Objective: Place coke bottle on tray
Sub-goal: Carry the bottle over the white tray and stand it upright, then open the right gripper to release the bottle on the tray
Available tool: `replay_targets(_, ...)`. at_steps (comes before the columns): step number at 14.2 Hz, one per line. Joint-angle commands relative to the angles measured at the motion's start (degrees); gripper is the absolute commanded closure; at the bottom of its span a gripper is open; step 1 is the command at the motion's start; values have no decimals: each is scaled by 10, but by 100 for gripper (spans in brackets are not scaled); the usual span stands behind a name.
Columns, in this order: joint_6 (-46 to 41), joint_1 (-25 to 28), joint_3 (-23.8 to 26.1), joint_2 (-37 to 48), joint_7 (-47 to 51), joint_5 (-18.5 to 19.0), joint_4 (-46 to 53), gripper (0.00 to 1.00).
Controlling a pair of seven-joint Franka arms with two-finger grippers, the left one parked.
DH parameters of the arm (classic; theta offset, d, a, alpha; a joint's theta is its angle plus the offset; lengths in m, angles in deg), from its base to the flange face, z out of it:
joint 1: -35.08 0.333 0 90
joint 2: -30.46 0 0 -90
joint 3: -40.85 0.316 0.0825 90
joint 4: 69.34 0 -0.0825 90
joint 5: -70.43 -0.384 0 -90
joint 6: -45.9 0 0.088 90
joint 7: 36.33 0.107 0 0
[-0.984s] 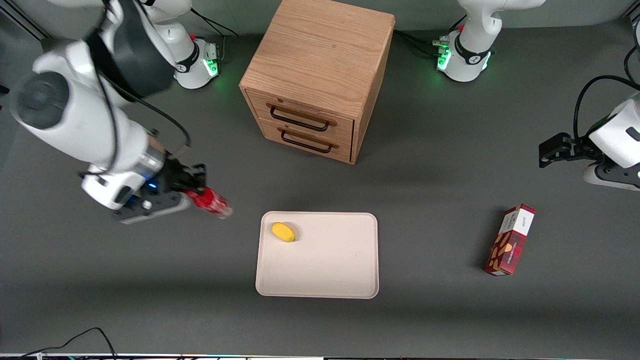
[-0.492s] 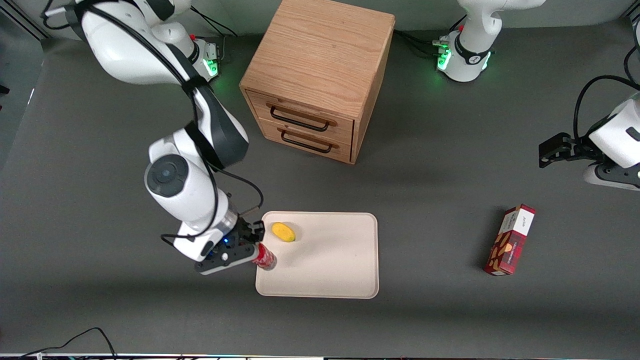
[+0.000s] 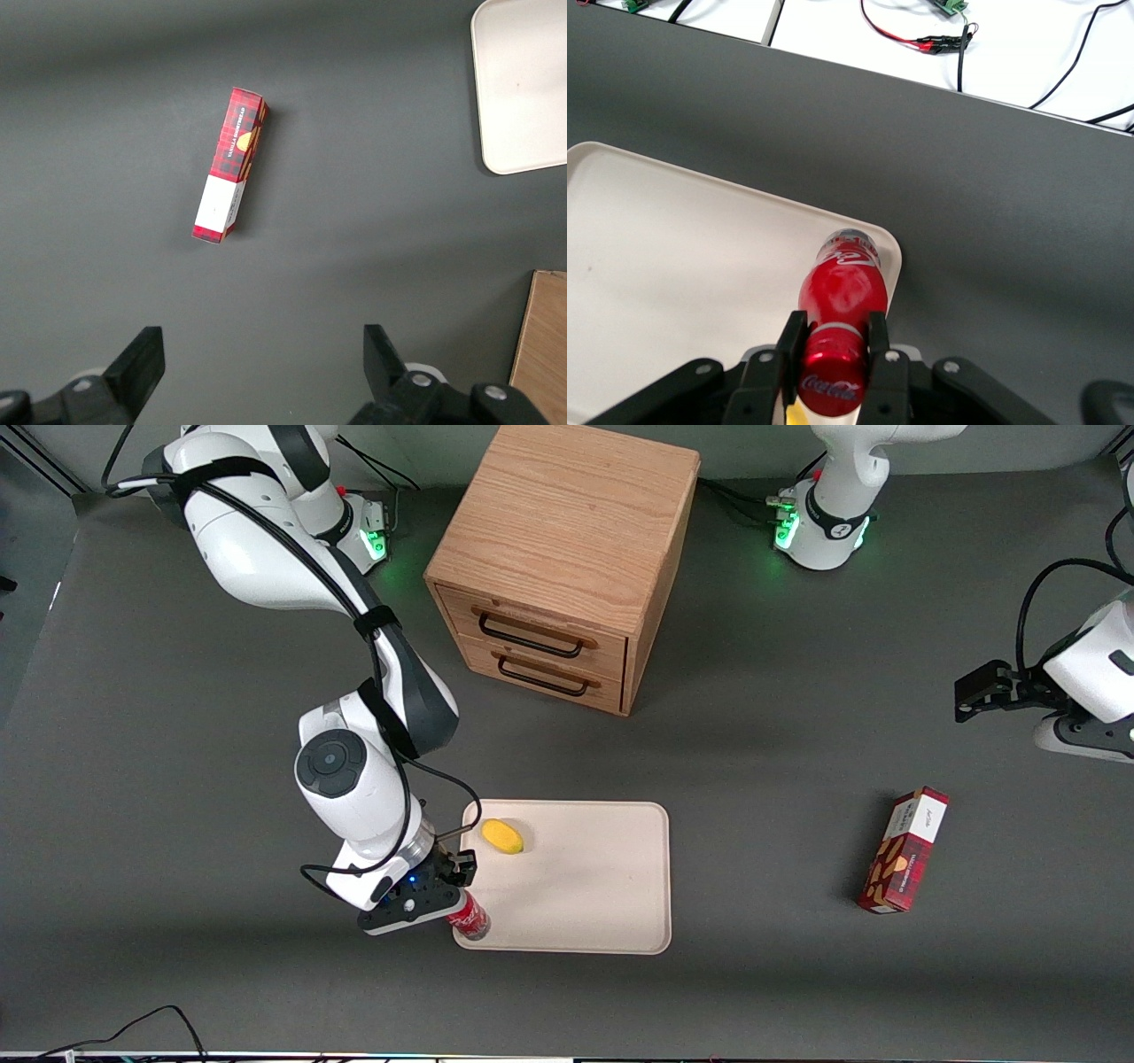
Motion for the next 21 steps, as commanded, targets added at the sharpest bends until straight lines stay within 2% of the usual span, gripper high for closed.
replay_targets(1, 3, 11, -10, -17, 35, 7, 25, 100)
replay_targets(7, 3, 13, -9, -30, 55, 5, 17, 100)
replay_targets(9, 3, 12, -7, -31, 57, 4, 17, 68)
replay_targets(11, 3, 12, -7, -32, 57, 4, 17, 23)
replay_targets(12, 3, 12, -7, -33, 57, 4, 17, 3)
replay_targets(13, 3, 12, -7, -33, 57, 4, 18, 0)
replay_targets(19, -8, 11, -5, -8, 57, 1, 18, 0)
replay_targets(21, -77, 4, -4, 31, 56, 1, 18, 0)
